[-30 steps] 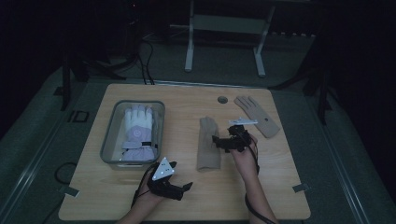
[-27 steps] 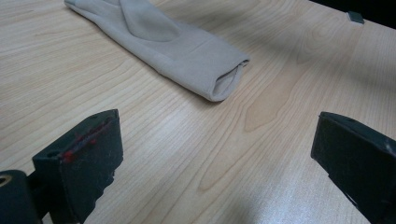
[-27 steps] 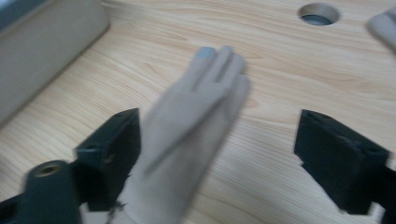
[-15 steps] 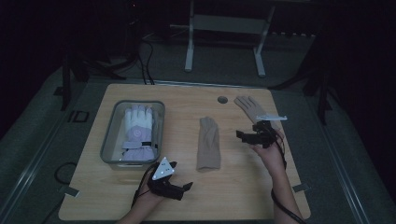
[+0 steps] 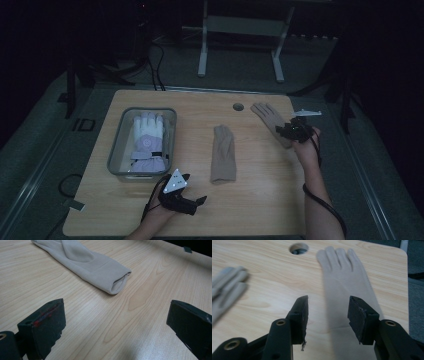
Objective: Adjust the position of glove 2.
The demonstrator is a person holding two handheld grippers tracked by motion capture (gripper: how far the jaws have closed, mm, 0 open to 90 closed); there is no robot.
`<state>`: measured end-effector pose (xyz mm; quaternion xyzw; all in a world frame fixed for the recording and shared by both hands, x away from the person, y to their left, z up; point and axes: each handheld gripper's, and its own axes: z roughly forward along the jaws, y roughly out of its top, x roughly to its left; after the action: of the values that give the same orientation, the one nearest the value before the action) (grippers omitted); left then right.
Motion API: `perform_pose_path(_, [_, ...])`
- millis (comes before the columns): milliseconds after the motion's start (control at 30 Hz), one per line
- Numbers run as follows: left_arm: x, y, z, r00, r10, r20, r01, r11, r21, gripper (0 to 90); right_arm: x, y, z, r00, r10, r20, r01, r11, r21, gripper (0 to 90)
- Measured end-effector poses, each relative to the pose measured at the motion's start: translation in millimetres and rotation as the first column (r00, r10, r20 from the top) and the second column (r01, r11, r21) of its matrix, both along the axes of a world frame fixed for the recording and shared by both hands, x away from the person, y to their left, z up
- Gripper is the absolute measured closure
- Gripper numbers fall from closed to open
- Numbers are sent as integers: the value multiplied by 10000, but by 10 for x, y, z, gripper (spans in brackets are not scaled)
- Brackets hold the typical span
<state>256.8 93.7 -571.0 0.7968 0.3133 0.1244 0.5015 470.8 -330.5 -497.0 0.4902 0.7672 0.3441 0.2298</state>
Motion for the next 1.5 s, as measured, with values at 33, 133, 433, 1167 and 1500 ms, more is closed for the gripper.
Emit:
perform_pose_path(33, [0,0,4,10000,5,-5,-5,10000,-22,26,58,-12,-29,9999,-75,-115,75,10000,-65,499])
perform_pose_path(133, [2,4,5,10000,54,-15,-54,10000,-38,26,221,-30,-128,9987,-131,-486,121,9997,-219,461])
perform_pose_path(433, [15,15,-8,9996,272,-68,-273,9996,-65,27,568,-44,-217,9968,-594,-533,541,9940,-947,440])
perform_pose_path(1167, [-7,13,-8,9989,470,3,-470,9989,-36,27,737,-38,-426,9899,-303,-1387,169,9951,-971,755])
perform_pose_path(1500, [-26,-8,0,9994,351,54,-351,9994,-31,27,562,47,-335,9825,-1176,-1441,1219,9923,215,828])
